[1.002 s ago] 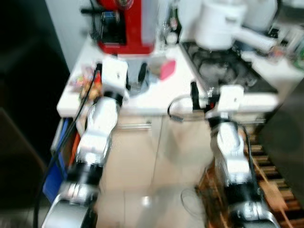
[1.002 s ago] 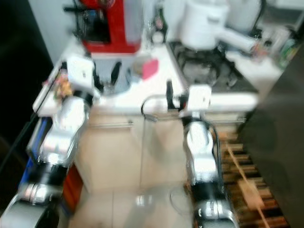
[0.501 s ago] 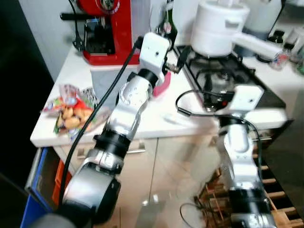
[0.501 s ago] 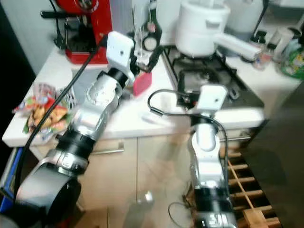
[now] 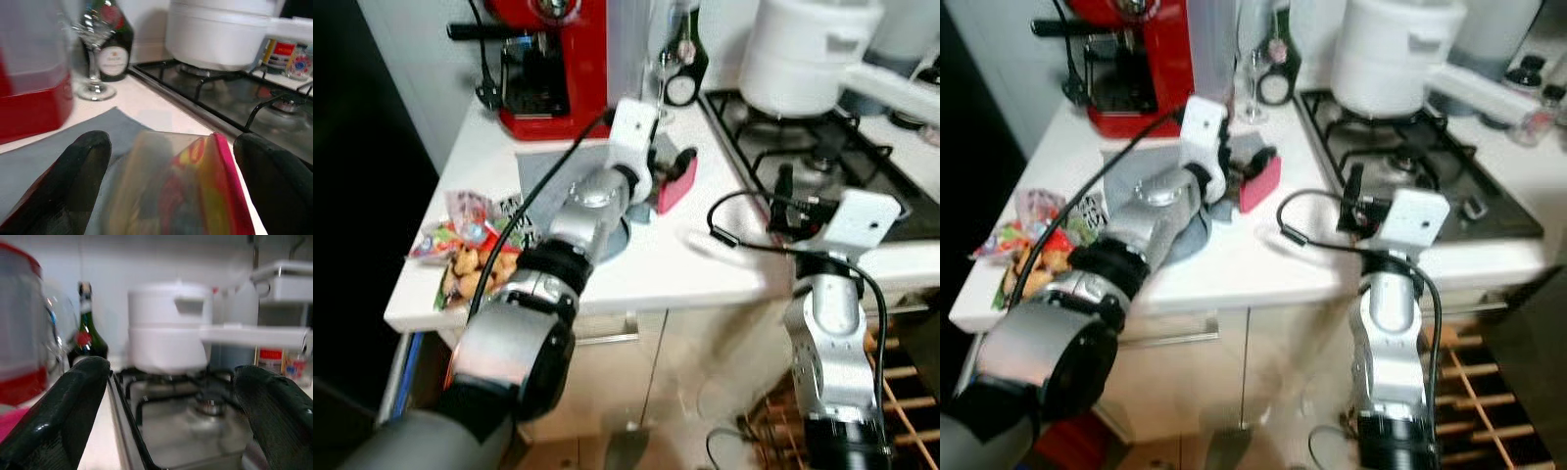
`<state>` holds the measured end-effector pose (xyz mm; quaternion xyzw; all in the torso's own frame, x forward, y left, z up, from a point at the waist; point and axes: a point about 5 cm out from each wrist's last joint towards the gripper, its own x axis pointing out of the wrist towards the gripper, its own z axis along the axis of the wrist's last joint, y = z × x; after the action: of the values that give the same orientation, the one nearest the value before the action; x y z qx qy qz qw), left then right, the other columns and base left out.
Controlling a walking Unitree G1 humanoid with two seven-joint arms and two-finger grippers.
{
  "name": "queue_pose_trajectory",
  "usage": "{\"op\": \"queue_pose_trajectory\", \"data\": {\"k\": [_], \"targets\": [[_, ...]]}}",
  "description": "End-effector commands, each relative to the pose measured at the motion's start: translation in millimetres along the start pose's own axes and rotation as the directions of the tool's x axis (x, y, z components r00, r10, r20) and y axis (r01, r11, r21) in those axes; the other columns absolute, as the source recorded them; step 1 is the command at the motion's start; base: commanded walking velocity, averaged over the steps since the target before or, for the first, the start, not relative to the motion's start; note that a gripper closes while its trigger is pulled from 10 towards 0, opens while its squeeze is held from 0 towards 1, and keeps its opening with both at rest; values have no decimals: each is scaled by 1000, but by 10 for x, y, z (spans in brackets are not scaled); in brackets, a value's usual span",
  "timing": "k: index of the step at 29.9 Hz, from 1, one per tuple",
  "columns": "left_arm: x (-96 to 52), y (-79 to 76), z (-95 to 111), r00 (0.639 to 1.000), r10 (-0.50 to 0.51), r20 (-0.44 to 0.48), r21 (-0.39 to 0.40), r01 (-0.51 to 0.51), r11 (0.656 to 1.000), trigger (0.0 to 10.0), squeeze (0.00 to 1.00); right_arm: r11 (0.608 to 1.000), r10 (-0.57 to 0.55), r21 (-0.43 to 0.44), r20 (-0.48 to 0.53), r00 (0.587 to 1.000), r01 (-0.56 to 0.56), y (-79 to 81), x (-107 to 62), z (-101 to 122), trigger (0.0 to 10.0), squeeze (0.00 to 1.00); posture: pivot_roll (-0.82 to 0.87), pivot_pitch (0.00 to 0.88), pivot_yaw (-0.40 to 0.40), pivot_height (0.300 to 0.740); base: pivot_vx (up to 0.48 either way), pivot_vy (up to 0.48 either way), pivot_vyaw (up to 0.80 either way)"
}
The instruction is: Restocking fridge
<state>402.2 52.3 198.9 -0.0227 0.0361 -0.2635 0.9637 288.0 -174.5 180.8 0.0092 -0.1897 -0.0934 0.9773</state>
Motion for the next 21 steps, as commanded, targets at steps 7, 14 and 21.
{"op": "queue_pose_trajectory", "data": {"k": [7, 14, 21], "targets": [[36, -42, -8, 1000, -13, -28, -44, 12, 999, 10000, 0, 1000, 14, 0, -29, 999, -14, 6, -35, -13, 10000, 0, -127, 0, 17, 740, 0, 0, 0], [41, -81, -81, 999, -12, -44, -17, 12, 1000, 10000, 0, 1000, 25, -5, -38, 999, -25, -1, -70, -1, 10000, 0, -142, 0, 17, 740, 0, 0, 0], [36, -8, -64, 996, 74, -41, 89, -70, 994, 10000, 0, 999, 41, -10, -47, 998, -42, 3, -121, 11, 10000, 0, -160, 0, 14, 740, 0, 0, 0]]}}
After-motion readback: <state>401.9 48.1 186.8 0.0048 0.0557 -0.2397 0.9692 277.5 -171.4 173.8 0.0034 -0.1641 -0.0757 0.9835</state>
